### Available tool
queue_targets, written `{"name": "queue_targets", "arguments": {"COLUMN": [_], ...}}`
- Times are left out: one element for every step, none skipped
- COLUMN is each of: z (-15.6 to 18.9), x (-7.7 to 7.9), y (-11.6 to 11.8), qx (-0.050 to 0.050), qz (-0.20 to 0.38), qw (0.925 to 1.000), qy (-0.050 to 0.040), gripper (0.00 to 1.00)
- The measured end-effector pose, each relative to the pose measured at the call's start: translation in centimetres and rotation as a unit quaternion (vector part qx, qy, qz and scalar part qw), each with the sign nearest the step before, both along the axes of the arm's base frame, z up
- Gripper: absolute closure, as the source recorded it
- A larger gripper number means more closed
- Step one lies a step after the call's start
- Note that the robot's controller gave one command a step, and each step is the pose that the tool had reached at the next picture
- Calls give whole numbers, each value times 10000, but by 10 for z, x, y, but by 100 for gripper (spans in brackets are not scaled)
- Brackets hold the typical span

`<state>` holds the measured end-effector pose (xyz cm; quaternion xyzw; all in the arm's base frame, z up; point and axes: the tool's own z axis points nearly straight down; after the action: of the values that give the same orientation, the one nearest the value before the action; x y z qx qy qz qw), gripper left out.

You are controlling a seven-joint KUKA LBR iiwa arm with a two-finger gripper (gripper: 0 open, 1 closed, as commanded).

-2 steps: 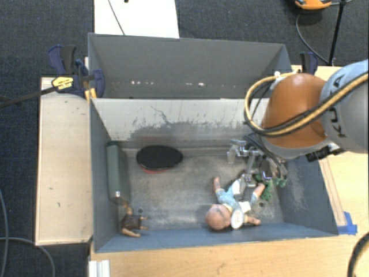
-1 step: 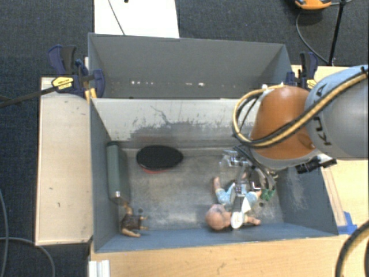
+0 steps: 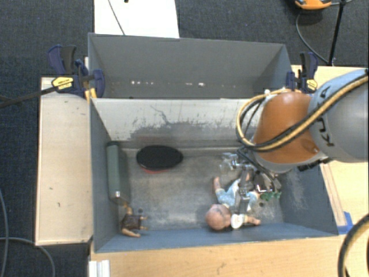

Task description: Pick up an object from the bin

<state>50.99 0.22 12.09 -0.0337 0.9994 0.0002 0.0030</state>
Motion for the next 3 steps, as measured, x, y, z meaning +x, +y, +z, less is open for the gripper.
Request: {"name": "queue_targets", "arguments": {"z": [-43, -43, -43], "x": [-20, -20, -21], "y": [-26, -26, 7], "qx": [-17, -17, -52], "qz": [1561, 1563, 1438], "qw": [9877, 9877, 9896], "qy": [-78, -78, -57], "gripper": [100, 100, 100]}}
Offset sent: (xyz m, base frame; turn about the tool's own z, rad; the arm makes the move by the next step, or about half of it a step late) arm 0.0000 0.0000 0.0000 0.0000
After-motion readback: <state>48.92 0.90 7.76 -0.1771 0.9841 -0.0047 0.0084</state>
